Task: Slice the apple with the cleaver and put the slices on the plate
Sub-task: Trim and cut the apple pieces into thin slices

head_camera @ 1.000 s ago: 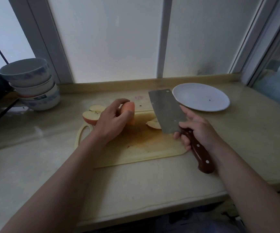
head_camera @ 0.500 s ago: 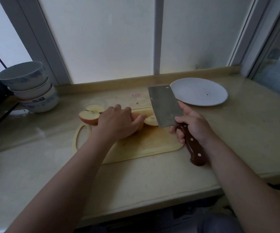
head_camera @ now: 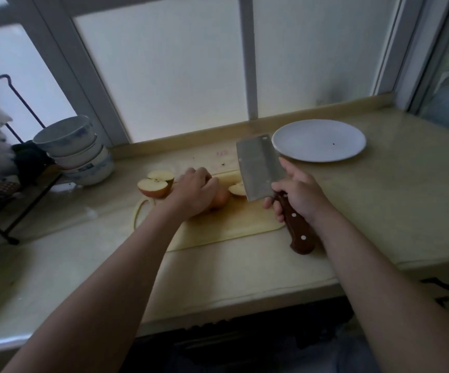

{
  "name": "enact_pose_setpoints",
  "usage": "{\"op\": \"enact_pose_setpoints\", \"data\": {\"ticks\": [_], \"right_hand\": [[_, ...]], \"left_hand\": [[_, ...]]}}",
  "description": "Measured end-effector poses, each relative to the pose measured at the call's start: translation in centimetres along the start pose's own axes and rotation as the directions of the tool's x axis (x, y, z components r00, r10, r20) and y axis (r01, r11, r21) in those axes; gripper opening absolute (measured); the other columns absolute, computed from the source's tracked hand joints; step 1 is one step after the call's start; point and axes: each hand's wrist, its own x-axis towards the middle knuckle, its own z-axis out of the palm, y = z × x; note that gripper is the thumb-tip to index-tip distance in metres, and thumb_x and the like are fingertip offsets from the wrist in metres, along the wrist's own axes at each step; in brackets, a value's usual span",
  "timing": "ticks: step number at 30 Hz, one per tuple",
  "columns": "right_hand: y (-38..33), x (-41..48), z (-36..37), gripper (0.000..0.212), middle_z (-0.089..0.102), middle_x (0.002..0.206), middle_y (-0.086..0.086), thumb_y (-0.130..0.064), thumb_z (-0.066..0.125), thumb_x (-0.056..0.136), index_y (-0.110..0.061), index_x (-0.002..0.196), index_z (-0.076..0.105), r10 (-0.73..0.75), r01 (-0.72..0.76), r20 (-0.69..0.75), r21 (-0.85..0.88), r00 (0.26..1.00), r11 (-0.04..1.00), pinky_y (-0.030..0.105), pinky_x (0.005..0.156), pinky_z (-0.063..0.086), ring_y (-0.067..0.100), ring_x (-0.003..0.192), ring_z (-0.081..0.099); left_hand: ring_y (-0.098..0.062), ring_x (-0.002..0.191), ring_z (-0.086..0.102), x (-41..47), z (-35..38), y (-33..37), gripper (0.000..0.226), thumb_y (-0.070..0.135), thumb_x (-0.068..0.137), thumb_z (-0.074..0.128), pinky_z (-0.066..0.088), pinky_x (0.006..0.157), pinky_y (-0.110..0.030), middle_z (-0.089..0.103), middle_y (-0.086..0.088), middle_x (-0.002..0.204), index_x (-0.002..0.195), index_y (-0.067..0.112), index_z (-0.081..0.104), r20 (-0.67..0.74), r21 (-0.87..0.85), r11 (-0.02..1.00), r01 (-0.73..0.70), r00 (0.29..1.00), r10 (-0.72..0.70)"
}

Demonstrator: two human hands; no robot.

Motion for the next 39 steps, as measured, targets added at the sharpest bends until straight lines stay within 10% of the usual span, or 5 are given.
{"op": "enact_pose_setpoints", "data": {"ticks": [10,19,26,32,39], "right_hand": [[-0.9,-1.0,1.0,0.058,0.065,0.063,0.017,0.011,0.035,0.093,-0.04,0.111,0.055,0.059,-0.039,0.153,-0.125,0.986,0.991,0.027,0.04,0.046,0.016,0.04,0.05],[0.4,-0.1,2.6,0.069,0.067,0.06,0.016,0.006,0.03,0.088,-0.028,0.143,0.053,0.095,-0.064,0.165,-0.18,0.982,0.982,0.029,0.044,0.048,0.017,0.04,0.055],[0.7,-0.1,2.4,0.072,0.063,0.063,0.017,0.006,0.028,0.086,-0.029,0.143,0.054,0.093,-0.075,0.157,-0.115,0.983,0.991,0.031,0.046,0.049,0.022,0.047,0.057],[0.6,-0.5,1.7,0.072,0.064,0.07,0.021,0.005,0.029,0.086,-0.029,0.145,0.052,0.067,-0.045,0.169,-0.133,0.983,0.99,0.032,0.045,0.05,0.022,0.045,0.057],[0.5,-0.9,1.3,0.069,0.065,0.071,0.02,0.005,0.029,0.088,-0.031,0.143,0.052,0.093,-0.07,0.189,-0.126,0.977,0.99,0.031,0.047,0.051,0.019,0.044,0.058]], "left_hand": [[-0.025,0.094,0.058,-1.5,0.6,0.3,0.039,0.042,0.083,0.039,0.048,0.08,-0.04,0.062,-0.007,0.1,0.099,0.016,0.063,-0.125,-0.18,0.976,0.121,0.982,-0.145],[-0.022,0.095,0.06,-0.9,0.4,-0.1,0.04,0.054,0.083,0.058,0.056,0.087,-0.045,0.059,-0.002,0.103,0.106,0.022,0.057,-0.045,-0.137,0.979,0.152,0.986,-0.16],[-0.032,0.116,0.049,0.6,-1.6,2.3,0.068,0.072,0.089,0.043,0.046,0.096,-0.047,0.048,-0.011,0.128,0.135,0.022,0.047,0.137,0.461,0.847,0.266,0.921,-0.364],[-0.023,0.067,0.059,1.5,-3.4,5.1,0.051,0.057,0.096,0.05,0.045,0.052,-0.023,0.059,-0.014,0.091,0.118,0.011,0.05,0.287,0.567,0.779,0.268,0.822,-0.492],[-0.027,0.099,0.056,1.5,-0.8,2.4,0.054,0.05,0.098,0.038,0.049,0.085,-0.037,0.053,-0.011,0.115,0.141,0.02,0.034,0.189,0.5,0.82,0.279,0.889,-0.417]]}}
